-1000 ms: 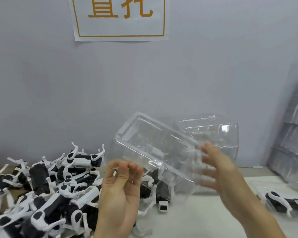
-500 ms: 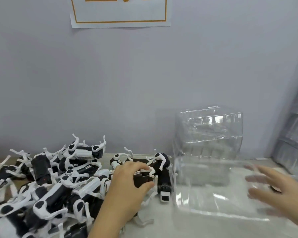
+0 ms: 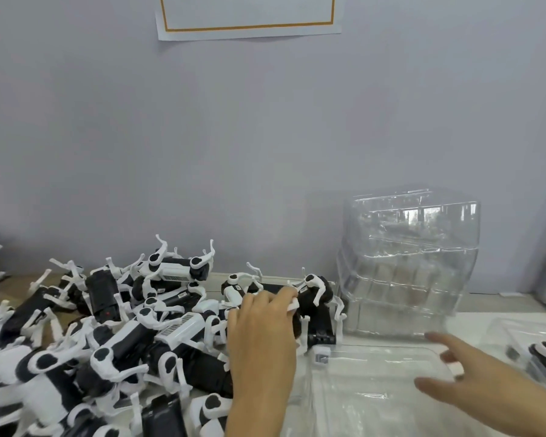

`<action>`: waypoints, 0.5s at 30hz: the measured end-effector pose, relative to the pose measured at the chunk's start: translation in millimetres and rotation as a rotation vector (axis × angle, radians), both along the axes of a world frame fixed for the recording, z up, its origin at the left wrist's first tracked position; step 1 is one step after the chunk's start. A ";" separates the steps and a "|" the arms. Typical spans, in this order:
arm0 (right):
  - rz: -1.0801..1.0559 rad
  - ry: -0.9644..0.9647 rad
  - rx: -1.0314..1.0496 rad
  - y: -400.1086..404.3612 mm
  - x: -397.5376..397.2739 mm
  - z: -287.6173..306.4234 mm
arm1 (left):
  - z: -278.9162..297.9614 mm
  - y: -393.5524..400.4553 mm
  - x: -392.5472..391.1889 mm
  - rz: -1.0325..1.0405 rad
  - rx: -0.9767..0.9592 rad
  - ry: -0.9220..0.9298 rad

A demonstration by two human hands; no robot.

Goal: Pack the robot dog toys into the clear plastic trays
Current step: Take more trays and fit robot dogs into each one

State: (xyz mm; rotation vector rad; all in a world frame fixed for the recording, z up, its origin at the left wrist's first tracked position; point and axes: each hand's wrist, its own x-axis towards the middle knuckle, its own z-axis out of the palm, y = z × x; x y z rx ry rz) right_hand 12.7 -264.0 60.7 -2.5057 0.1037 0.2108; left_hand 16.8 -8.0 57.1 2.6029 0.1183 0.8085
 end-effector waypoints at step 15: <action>0.345 0.010 1.289 96.1 -9.9 44.8 | 48.1 -22.6 -24.7 -0.380 -0.350 -0.566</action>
